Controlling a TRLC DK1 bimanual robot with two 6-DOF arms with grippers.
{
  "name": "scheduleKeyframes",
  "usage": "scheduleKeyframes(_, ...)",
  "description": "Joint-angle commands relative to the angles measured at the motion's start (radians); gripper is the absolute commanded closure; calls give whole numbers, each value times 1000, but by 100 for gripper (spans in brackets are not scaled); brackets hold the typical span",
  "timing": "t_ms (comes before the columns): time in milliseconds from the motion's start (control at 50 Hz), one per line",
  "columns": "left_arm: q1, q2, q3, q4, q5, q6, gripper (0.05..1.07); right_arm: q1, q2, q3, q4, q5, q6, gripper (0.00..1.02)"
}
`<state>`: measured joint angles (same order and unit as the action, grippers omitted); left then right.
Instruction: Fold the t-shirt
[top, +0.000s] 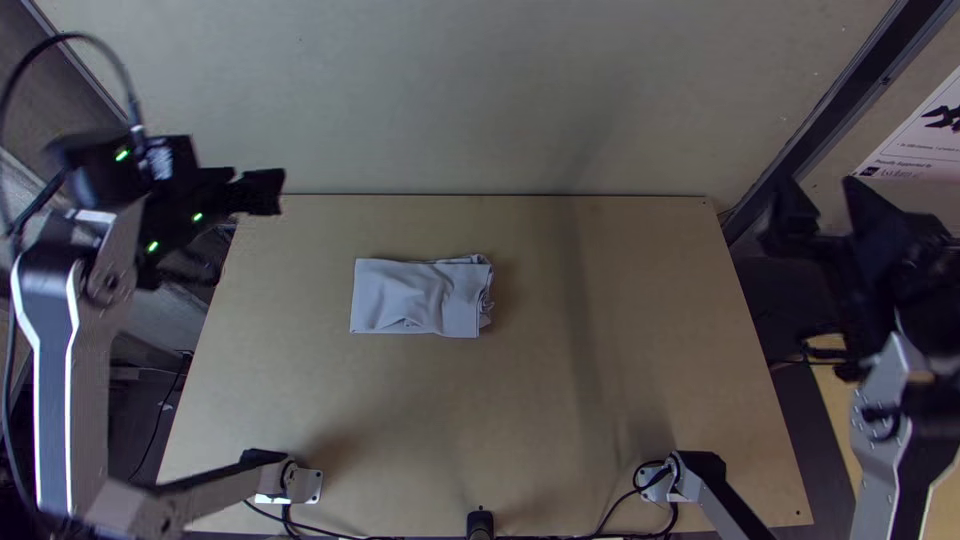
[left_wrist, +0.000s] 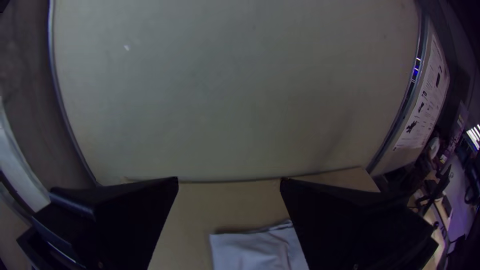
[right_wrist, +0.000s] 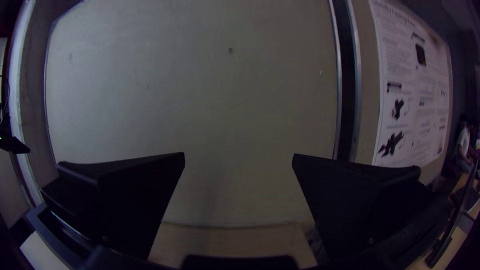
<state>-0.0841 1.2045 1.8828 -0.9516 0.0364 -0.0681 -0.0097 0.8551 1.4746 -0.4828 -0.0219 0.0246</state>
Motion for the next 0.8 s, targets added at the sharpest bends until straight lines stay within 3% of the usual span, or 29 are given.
scheduleKeyframes(0,44,-178,-151,86,-3,73,10,-7,-97,-19,39,5,-45,3)
scheduleKeyframes(180,112,-450,-433,221,-1,42,10,13,-360,-235,144,4,-95,3)
scheduleKeyframes(360,126,-784,-781,359,-3,34,10,28,-591,-418,145,2,-101,3)
scheduleKeyframes(580,162,-1100,-1074,367,-1,5,10,20,-809,-619,154,2,-107,3)
scheduleKeyframes(780,185,-1208,-1231,401,-3,16,10,13,-860,-798,147,10,-89,3)
